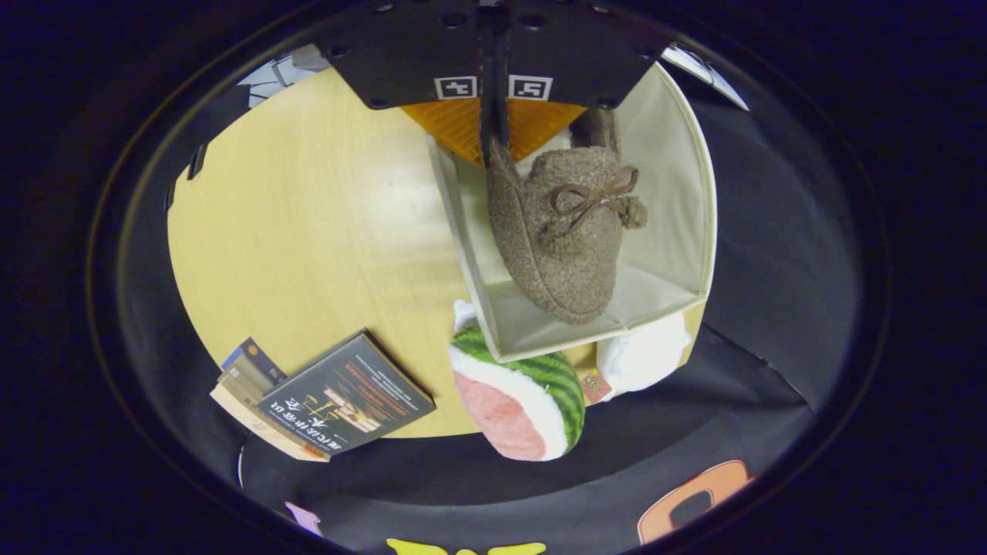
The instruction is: Open the storage box then place both shoes into the box .Put the left shoe in first, then the right shoe, with the right side of both shoes facing outward in a uniform manner.
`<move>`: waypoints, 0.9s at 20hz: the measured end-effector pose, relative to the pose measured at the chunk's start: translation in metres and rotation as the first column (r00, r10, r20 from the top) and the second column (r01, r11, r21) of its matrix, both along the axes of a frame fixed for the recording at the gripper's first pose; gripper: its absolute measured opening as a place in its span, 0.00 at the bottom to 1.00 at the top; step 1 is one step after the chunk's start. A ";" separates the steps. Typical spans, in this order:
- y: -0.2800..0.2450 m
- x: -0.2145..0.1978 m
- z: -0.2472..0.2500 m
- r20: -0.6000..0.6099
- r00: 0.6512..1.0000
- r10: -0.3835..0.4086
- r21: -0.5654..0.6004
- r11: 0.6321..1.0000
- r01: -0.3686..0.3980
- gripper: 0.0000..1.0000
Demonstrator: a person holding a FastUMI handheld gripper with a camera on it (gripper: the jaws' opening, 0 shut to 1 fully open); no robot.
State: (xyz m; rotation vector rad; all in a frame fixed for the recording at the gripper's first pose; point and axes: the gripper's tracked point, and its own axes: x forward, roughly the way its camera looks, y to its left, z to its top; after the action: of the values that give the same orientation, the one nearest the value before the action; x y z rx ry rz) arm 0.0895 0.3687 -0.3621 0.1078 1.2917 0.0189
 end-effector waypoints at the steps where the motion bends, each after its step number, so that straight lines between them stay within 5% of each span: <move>1: -0.001 0.000 0.000 0.004 1.000 0.000 -0.010 1.000 0.000 0.00; 6: -0.001 0.000 0.000 -0.002 1.000 -0.003 -0.008 1.000 0.003 0.02; 11: 0.009 -0.001 0.016 0.055 0.998 -0.010 0.039 0.999 0.008 0.22; 14: 0.008 -0.006 0.038 0.113 0.993 0.016 0.039 0.999 -0.021 0.55; 15: 0.009 -0.007 0.049 0.145 0.989 0.029 0.051 0.998 -0.037 0.57; 18: -0.003 -0.009 0.090 0.255 0.962 0.095 0.017 0.995 -0.102 0.98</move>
State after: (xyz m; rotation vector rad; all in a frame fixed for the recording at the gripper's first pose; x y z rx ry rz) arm 0.0804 0.3656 -0.2716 0.0642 1.0393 0.1336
